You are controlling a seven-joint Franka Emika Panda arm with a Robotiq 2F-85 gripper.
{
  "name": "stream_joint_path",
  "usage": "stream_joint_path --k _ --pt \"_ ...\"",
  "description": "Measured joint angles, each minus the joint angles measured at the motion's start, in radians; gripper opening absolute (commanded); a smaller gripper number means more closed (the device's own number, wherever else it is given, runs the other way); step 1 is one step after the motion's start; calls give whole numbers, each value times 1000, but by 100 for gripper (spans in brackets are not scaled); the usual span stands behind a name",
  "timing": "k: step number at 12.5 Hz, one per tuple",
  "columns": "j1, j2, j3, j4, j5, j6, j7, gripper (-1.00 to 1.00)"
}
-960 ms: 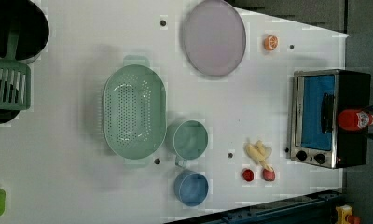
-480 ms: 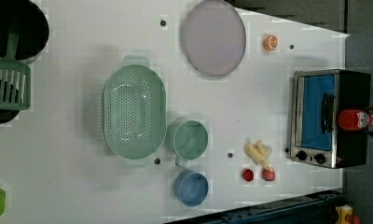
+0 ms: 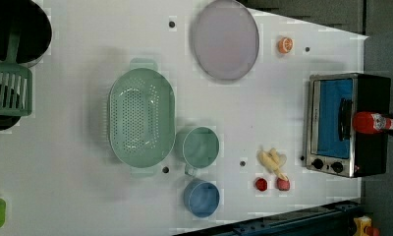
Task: Pick Ketchup from oven and place it on table.
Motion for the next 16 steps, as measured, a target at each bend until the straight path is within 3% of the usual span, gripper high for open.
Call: stream_joint_path --k 4,7,9,10,13,15,16 --pt "5 -94 110 41 -35 -258 4 1" --pt "-6 -210 265 41 -26 -304 60 1" --pt "51 -260 355 60 -42 -304 104 1" --pt "66 -296 436 21 -24 -283 128 1" --pt "90 -307 516 -90 -2 -255 247 1" --pt "76 -249 551 -197 -86 -147 342 1" --pt "90 -194 535 -250 -76 -73 380 1"
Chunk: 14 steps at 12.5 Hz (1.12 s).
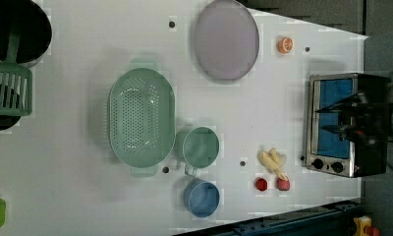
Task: Pick Ketchup from oven and place it on table.
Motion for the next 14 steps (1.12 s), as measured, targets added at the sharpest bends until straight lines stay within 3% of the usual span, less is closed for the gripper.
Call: stream_joint_path --k 2,7,9,11,14 --pt "-5 100 -4 -31 -5 43 8 1" --pt "-23 374 6 -57 20 336 41 1" --pt "-32 403 5 -107 -27 365 41 1" --pt "-26 401 -17 -84 -4 386 49 3" --pt "-14 387 2 -49 30 410 53 77"
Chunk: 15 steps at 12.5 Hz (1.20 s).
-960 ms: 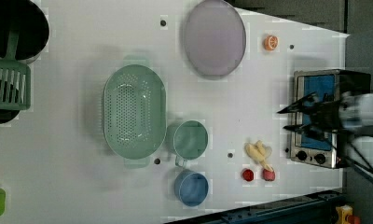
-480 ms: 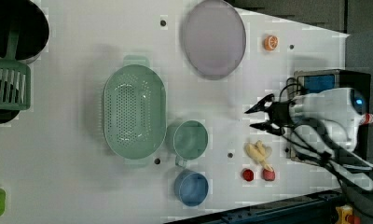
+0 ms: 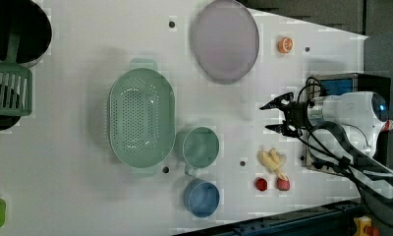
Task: Pick Ketchup from oven and place it on table.
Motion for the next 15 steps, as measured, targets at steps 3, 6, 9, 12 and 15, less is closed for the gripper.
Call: stream_joint_path --k 3,6,9,12,15 --pt "3 -35 7 8 -37 -61 1 100" --pt "-4 -149 9 23 -9 -221 0 100" --pt "-9 -308 18 234 -19 -472 0 100" --pt "-11 -448 20 464 -48 -675 1 100" --pt "-20 -473 16 587 -27 -841 1 100"
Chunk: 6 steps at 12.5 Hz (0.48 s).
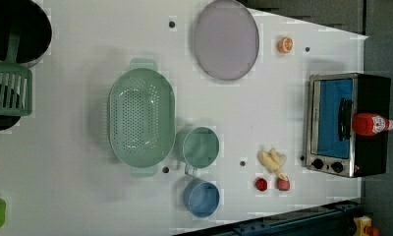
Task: Pick Ketchup from oven and place it on table.
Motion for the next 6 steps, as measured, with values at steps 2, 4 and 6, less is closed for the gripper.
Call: stream_joint_path --k 2,4,6 --pt "-3 23 3 -3 -4 -41 0 100" --pt "-6 44 7 -26 -12 -33 0 100" --pt "0 78 4 -26 0 -50 0 100"
